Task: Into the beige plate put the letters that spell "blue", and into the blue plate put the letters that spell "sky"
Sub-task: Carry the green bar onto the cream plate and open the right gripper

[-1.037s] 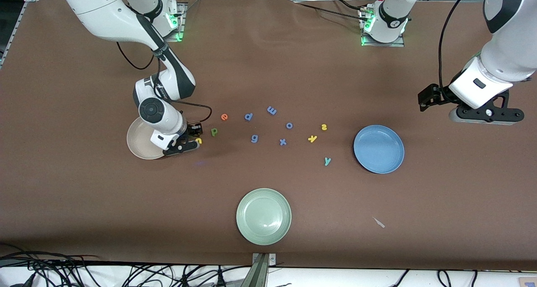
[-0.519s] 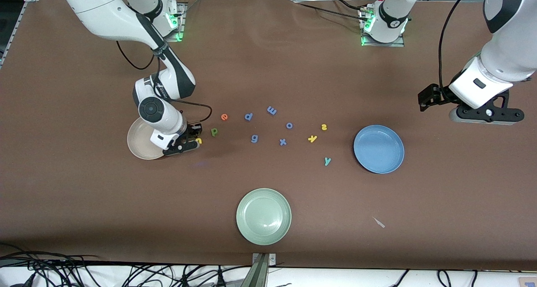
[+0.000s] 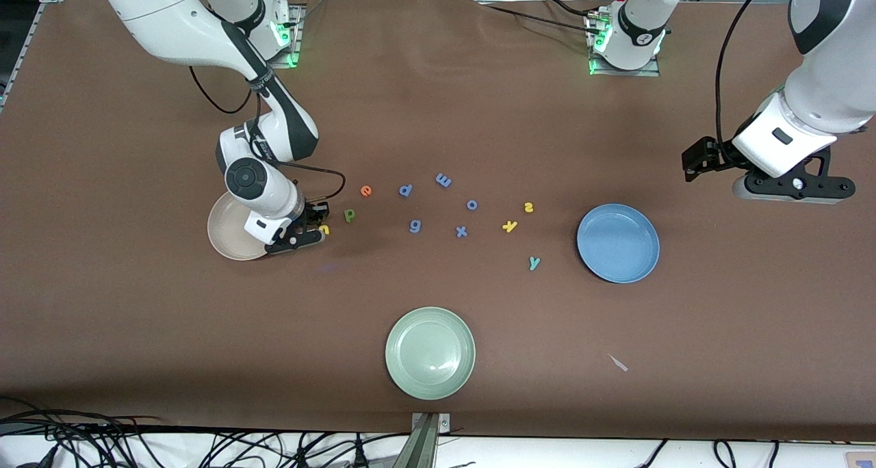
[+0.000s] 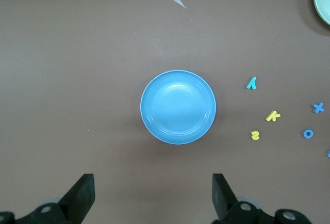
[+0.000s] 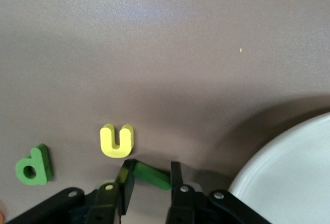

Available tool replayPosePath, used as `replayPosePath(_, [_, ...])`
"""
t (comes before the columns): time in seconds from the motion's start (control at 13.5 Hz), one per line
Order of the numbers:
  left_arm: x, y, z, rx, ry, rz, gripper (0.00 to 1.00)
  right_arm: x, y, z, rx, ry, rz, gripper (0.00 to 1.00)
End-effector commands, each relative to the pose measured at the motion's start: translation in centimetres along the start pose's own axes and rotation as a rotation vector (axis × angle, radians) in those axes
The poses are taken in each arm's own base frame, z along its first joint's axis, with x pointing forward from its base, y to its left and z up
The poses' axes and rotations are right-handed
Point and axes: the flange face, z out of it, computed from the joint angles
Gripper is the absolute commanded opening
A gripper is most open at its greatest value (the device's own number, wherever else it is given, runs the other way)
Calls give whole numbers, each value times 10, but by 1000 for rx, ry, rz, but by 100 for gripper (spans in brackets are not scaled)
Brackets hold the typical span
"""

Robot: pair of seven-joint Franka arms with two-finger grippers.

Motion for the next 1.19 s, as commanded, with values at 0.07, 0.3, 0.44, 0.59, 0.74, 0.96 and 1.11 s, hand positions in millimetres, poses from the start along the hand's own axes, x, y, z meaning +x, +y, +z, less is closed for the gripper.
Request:
replayPosePath(0.07, [-6, -1, -4, -26, 7, 16, 100, 2, 11, -18, -17, -10, -4, 24])
replayPosePath(0.3, [-6, -2, -5, -26, 8, 14, 100, 16, 14, -50, -32, -46, -22, 24])
replayPosePath(0.44, [-6, -2, -4, -26, 7, 14, 100, 23, 28, -68, -43, -70, -45, 24])
replayPosePath(0.59, [-6, -2, -5, -26, 8, 14, 100, 25, 43, -77, -51, -79, -79, 24])
replayPosePath(0.74, [-6, -2, -4, -26, 7, 14, 100, 23, 63, -76, -59, -89, -119, 25])
replayPosePath(0.96, [-6, -2, -4, -26, 7, 14, 100, 17, 70, -65, -48, -106, -106, 68])
replayPosePath(1.11, [-6, -2, -4, -26, 7, 14, 100, 17, 69, -65, -41, -111, -91, 69])
